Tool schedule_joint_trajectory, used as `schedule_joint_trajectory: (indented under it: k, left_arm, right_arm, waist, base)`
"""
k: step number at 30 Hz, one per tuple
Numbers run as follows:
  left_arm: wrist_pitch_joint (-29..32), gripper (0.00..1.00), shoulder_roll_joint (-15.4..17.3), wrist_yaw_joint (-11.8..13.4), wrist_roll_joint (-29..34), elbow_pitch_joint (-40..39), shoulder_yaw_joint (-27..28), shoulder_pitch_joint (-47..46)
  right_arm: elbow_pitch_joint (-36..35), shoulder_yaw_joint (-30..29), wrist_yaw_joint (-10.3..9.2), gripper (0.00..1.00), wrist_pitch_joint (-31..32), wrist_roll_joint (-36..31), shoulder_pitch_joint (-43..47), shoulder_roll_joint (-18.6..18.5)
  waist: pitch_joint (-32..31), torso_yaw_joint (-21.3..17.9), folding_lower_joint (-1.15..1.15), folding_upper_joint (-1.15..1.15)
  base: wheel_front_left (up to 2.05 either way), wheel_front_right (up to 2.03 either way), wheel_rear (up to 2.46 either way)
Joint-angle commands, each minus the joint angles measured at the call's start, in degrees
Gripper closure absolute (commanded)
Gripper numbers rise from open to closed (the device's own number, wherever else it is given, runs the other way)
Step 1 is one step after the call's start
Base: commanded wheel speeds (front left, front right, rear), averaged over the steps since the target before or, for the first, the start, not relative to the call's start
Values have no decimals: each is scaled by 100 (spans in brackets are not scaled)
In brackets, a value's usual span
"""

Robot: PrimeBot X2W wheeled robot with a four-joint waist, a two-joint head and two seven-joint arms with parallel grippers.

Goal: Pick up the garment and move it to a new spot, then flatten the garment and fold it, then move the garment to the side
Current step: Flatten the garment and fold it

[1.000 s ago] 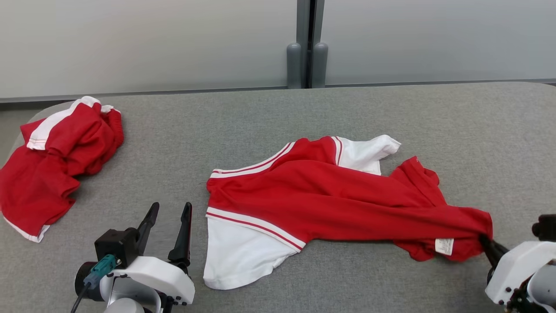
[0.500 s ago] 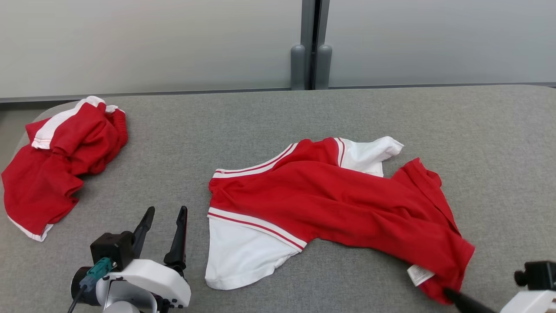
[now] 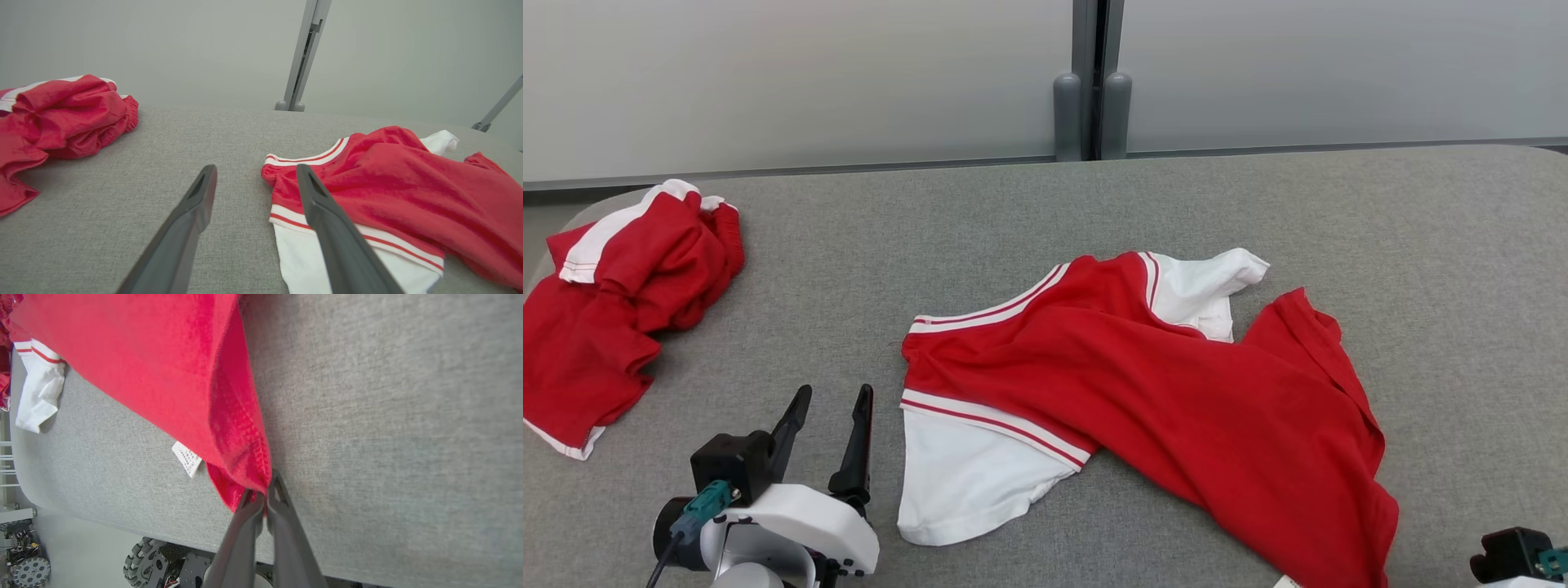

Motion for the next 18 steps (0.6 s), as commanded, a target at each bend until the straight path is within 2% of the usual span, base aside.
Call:
schedule_joint_trajectory:
  k: [1,11,15,18]
  left_arm:
    - [-6,0,49,-14,-36,12,3,-76]
    - [-6,0,86,74,-64,-24,22,49]
    - [-8,0,101,97,-84,-59,30,90]
    - [2,0,95,115,-87,-93,15,89]
  right_arm:
    - [35,-63,1,0,-52,-65,-74,12]
    - [-467,-628,1,0,-47,-97,11,-74]
    - [-852,-1137,1,0,-367,-221,40,-101]
    - [-972,-1478,2,0,-703,-470,-114,27]
  waist:
    - [-9,-2,0,0]
    - [-150,-50,0,0]
    - [-195,-57,0,0]
    - [-198,-37,0,0]
  base:
    - [0,0,0]
    - [0,0,0]
    - [0,0,0]
    - [0,0,0]
